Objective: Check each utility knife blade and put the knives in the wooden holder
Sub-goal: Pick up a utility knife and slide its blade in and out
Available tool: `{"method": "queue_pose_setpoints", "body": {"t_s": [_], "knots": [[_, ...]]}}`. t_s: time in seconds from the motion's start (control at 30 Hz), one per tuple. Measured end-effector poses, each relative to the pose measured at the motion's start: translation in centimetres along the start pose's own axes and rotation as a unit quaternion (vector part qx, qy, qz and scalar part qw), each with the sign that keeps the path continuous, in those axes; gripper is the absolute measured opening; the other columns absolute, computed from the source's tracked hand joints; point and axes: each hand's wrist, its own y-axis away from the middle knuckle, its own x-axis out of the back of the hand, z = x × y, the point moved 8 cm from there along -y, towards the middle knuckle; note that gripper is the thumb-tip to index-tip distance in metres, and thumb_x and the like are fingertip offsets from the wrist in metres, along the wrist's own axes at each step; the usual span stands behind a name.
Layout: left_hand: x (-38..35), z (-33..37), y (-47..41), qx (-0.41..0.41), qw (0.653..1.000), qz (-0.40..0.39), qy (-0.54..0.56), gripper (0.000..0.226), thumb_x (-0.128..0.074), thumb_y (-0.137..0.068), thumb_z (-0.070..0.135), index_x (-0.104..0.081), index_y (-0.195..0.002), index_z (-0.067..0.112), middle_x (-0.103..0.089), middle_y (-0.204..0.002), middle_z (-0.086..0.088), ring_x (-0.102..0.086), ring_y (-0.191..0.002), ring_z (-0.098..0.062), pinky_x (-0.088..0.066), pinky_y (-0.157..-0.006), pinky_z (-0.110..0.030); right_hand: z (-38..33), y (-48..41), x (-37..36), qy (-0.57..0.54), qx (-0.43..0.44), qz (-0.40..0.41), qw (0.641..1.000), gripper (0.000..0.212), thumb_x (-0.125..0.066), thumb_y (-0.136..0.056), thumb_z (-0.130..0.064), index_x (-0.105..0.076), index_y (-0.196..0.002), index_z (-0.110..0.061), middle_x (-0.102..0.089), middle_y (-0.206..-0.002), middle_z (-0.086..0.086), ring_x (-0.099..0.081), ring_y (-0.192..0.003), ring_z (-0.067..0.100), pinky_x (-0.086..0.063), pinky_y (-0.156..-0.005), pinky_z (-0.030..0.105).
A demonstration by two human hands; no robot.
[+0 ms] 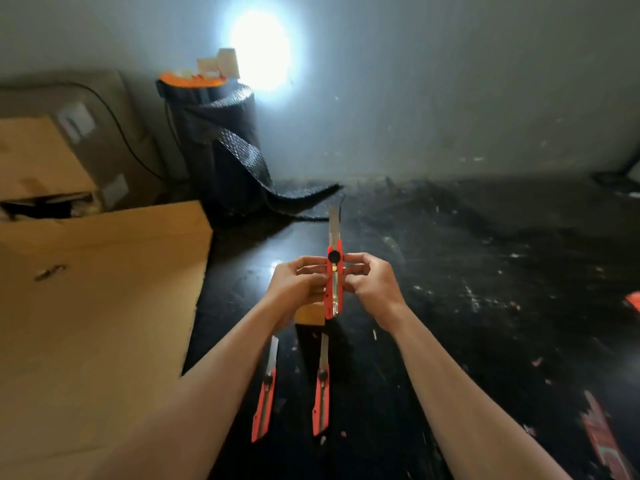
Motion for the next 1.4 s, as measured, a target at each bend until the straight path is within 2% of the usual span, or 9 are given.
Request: {"method": "queue_pose_setpoints", "body": {"t_s": [0.13, 0.3, 0.43, 0.53, 0.8, 0.97, 1.2, 1.3, 1.4], "knots": [[2.3, 5.2, 0.4, -0.047, 0.999, -0.003, 0.009, 0.030, -0.067, -0.089, -0.009, -0.069, -0.117, 0.001, -0.078, -0.103, -0.019, -0.078, -0.083, -0.027, -0.064, -0.068, -0.032, -5.2, -1.4, -1.7, 0.016, 0.054, -0.009, 0.998, 0.032, -0.063, -0.091, 0.008, -0.062, -0.122, -0.002, -0.075, -0.099, 0.016, -0.076, -0.085, 0.023, -0.062, -0.071, 0.026], [4.9, 10.4, 0.6, -0.111, 0.994, 0.019, 0.009, 0.028, -0.071, -0.089, -0.004, -0.073, -0.117, 0.002, -0.080, -0.100, -0.016, -0.080, -0.081, -0.025, -0.063, -0.064, -0.030, -11.0, -2.9, -3.8, 0.143, 0.167, 0.009, 0.976, 0.040, -0.060, -0.098, -0.007, -0.058, -0.132, -0.028, -0.073, -0.094, -0.004, -0.071, -0.082, 0.011, -0.058, -0.074, 0.021], [6.1, 13.3, 0.8, -0.160, 0.987, 0.019, -0.005, 0.027, -0.067, -0.091, -0.006, -0.075, -0.114, 0.004, -0.080, -0.101, -0.017, -0.079, -0.087, -0.031, -0.065, -0.077, -0.042, -15.0, -3.4, -4.9, 0.194, 0.228, 0.025, 0.954, 0.025, -0.056, -0.102, -0.020, -0.063, -0.120, -0.036, -0.065, -0.099, -0.014, -0.063, -0.079, 0.000, -0.045, -0.068, 0.009], [6.8, 14.4, 0.9, -0.168, 0.986, 0.016, 0.010, 0.033, -0.066, -0.090, -0.009, -0.071, -0.121, -0.001, -0.078, -0.106, -0.021, -0.077, -0.093, -0.039, -0.064, -0.082, -0.047, -16.8, -3.4, -5.2, 0.187, 0.229, 0.029, 0.955, 0.020, -0.060, -0.100, -0.023, -0.062, -0.108, -0.041, -0.065, -0.088, -0.017, -0.064, -0.073, -0.001, -0.047, -0.056, 0.005], [7.8, 16.6, 1.0, -0.174, 0.981, -0.009, 0.081, 0.036, -0.060, -0.089, -0.016, -0.070, -0.121, -0.003, -0.077, -0.109, -0.022, -0.079, -0.084, -0.029, -0.064, -0.068, -0.035, -18.4, -3.3, -6.3, 0.169, 0.230, 0.020, 0.958, 0.010, -0.066, -0.096, -0.021, -0.073, -0.102, -0.016, -0.070, -0.092, -0.007, -0.066, -0.074, 0.001, -0.046, -0.058, 0.001], [9.0, 17.7, 0.4, -0.169, 0.981, 0.010, 0.091, 0.037, -0.065, -0.088, -0.014, -0.069, -0.122, -0.003, -0.079, -0.105, -0.020, -0.079, -0.082, -0.025, -0.065, -0.068, -0.034, -17.5, -2.9, -7.3, 0.169, 0.233, -0.021, 0.957, 0.007, -0.071, -0.092, -0.016, -0.076, -0.097, -0.017, -0.076, -0.094, -0.004, -0.072, -0.086, 0.010, -0.059, -0.079, 0.023], [8.8, 19.3, 0.4, -0.179, 0.981, 0.020, 0.070, 0.039, -0.064, -0.088, -0.016, -0.068, -0.125, -0.004, -0.075, -0.112, -0.026, -0.073, -0.091, -0.034, -0.066, -0.071, -0.035, -17.0, -2.2, -7.6, 0.221, 0.265, -0.001, 0.939, 0.025, -0.068, -0.095, -0.016, -0.065, -0.112, -0.034, -0.063, -0.098, -0.031, -0.063, -0.091, -0.011, -0.043, -0.071, 0.001], [8.5, 19.6, 0.5, -0.185, 0.981, 0.015, 0.061, 0.037, -0.065, -0.089, -0.014, -0.070, -0.122, -0.001, -0.077, -0.107, -0.021, -0.078, -0.080, -0.026, -0.066, -0.067, -0.031, -17.0, -2.0, -7.1, 0.211, 0.251, 0.031, 0.944, 0.018, -0.071, -0.093, -0.021, -0.062, -0.108, -0.025, -0.061, -0.092, -0.029, -0.061, -0.084, -0.014, -0.041, -0.068, 0.002], [8.1, 19.7, 0.5, -0.188, 0.980, 0.015, 0.063, 0.036, -0.066, -0.088, -0.014, -0.070, -0.121, -0.002, -0.077, -0.108, -0.023, -0.078, -0.079, -0.026, -0.066, -0.069, -0.033, -17.0, -1.8, -7.0, 0.182, 0.244, 0.044, 0.951, 0.027, -0.073, -0.091, -0.028, -0.055, -0.110, -0.030, -0.060, -0.090, -0.030, -0.061, -0.081, -0.015, -0.042, -0.065, 0.004]]}}
